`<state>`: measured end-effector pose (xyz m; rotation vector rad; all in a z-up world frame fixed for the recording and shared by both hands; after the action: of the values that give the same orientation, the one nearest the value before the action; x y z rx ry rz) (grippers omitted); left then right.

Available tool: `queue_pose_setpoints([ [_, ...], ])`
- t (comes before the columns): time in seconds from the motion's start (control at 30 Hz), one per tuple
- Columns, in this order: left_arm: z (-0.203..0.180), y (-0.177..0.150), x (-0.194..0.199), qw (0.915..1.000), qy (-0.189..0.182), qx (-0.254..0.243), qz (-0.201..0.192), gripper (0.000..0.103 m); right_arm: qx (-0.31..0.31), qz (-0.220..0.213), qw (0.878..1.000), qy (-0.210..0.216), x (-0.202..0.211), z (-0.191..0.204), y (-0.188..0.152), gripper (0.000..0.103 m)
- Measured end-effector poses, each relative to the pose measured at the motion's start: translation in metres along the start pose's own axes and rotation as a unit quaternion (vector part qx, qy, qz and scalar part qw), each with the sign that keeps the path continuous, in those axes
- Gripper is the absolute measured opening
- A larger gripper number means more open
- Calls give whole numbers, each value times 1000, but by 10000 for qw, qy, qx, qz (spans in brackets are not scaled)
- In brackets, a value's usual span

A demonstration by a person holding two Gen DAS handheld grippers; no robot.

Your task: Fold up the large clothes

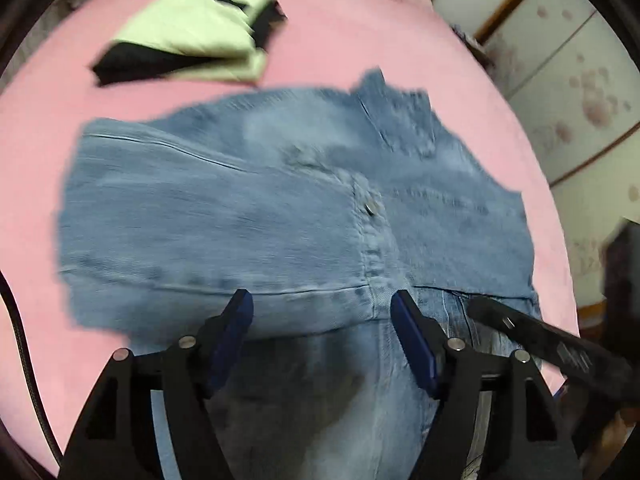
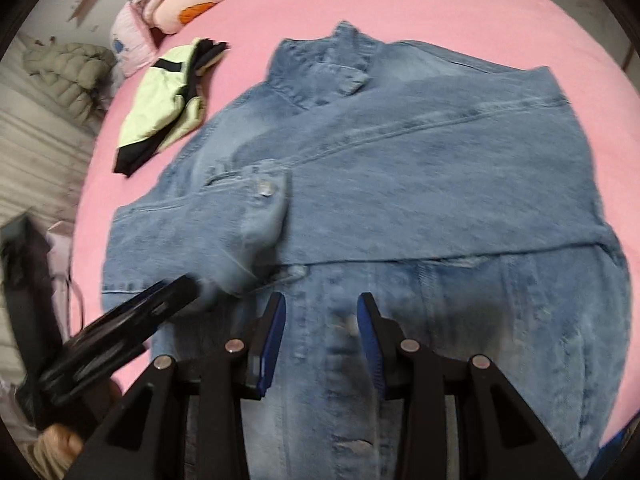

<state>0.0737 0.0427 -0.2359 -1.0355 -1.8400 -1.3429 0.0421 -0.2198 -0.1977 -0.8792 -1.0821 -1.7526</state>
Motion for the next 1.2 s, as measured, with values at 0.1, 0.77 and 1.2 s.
queue_pose_setpoints([
  [0.1, 27, -1, 25, 9986, 468, -27, -251, 71, 77, 120, 9996, 229, -12, 13, 6, 47],
  [0.77, 129, -25, -35, 9817, 1811, 583, 27, 71, 39, 541, 9960, 705, -53, 44, 5, 3],
  [1.2, 99, -13, -48, 9802, 1898, 557, -67, 71, 806, -1101, 9905, 181, 31, 36, 60, 2],
])
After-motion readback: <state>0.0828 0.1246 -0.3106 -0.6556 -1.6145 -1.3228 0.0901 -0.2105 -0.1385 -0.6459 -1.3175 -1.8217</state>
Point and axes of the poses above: each gripper's, at about its wrist camera, not at the fingertips, and x roughly against the way its jaws point, z to its left, y to its top, the point moved 2 cm from there along -x, roughly the way its jaws point, and after that the axes turned 9 degrees about -z, right-handed, at the moved point
